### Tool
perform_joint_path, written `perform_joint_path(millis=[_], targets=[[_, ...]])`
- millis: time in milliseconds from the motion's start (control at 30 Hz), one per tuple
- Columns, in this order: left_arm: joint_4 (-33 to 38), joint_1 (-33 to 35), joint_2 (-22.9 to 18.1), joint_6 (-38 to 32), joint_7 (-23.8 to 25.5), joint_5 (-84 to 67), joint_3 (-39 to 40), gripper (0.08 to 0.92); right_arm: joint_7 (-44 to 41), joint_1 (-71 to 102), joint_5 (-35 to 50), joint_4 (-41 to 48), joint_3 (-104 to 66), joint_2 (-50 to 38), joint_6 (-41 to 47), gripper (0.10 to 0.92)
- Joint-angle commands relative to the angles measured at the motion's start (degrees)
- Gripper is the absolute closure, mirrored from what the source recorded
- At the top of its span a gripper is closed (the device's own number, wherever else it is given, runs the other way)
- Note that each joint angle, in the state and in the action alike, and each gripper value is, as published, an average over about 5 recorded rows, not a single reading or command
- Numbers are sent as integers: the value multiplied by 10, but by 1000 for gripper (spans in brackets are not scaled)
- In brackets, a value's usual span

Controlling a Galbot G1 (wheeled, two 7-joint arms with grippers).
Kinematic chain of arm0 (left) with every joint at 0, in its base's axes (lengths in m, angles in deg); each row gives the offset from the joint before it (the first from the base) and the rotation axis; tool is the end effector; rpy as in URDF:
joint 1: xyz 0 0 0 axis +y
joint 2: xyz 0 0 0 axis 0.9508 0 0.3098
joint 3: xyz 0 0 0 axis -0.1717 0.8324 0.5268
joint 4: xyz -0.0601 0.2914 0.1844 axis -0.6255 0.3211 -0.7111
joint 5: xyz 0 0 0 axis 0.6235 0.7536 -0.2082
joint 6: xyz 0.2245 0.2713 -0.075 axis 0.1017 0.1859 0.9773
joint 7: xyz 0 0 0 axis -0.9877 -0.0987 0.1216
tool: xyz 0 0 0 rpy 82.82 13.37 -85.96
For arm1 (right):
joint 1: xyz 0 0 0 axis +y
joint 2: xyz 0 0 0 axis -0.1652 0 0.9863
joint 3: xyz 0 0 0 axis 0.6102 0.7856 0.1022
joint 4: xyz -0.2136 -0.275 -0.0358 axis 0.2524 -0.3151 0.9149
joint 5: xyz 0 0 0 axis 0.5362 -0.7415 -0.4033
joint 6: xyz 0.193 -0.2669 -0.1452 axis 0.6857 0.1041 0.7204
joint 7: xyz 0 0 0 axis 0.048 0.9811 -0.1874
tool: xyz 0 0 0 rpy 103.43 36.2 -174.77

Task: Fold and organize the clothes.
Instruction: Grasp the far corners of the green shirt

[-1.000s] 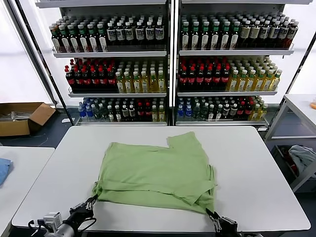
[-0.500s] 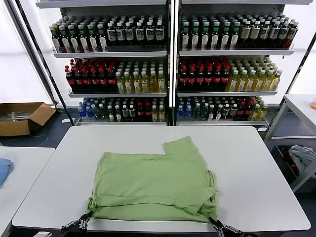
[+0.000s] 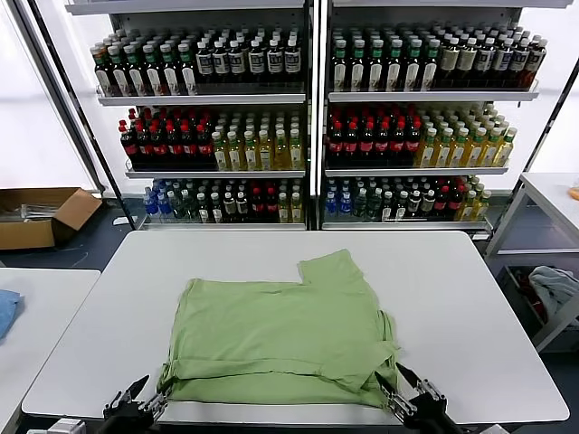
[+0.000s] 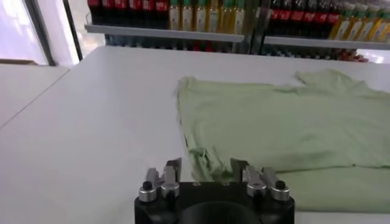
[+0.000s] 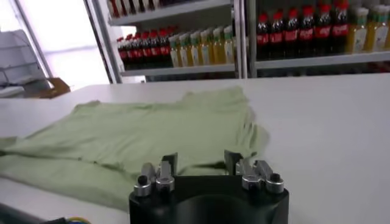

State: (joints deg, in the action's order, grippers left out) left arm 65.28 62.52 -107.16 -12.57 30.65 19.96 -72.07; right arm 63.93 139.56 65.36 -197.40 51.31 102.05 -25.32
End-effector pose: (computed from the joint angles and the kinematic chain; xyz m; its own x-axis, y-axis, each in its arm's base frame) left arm 0.1247 0.1104 -0.2427 -0.8302 0.1161 0.5452 0.0722 0.9922 -0.1012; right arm 0.1523 -0.1015 -0.2745 -0.8595 -0.4169 0.2957 -0.3922 0.9090 0.1414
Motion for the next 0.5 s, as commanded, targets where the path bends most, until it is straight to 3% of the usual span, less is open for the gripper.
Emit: perform_joint_path(millis=[33,133,267,500], targets=[[-50,-108,19,-1,1,-38,4,365,3,-196,45,67,25,-45,30,316],[-89,-146,26,-1,0,-55,12,278,3,-267,44,120,49,-58,47,242],[-134,-187,70,-1,1,-67,29,193,-2,-346,45,198,96,-74,73,206],[-248,-302,134,-1,-5,-94,86,177,-1,-483,38,322,200,-69,100,203]])
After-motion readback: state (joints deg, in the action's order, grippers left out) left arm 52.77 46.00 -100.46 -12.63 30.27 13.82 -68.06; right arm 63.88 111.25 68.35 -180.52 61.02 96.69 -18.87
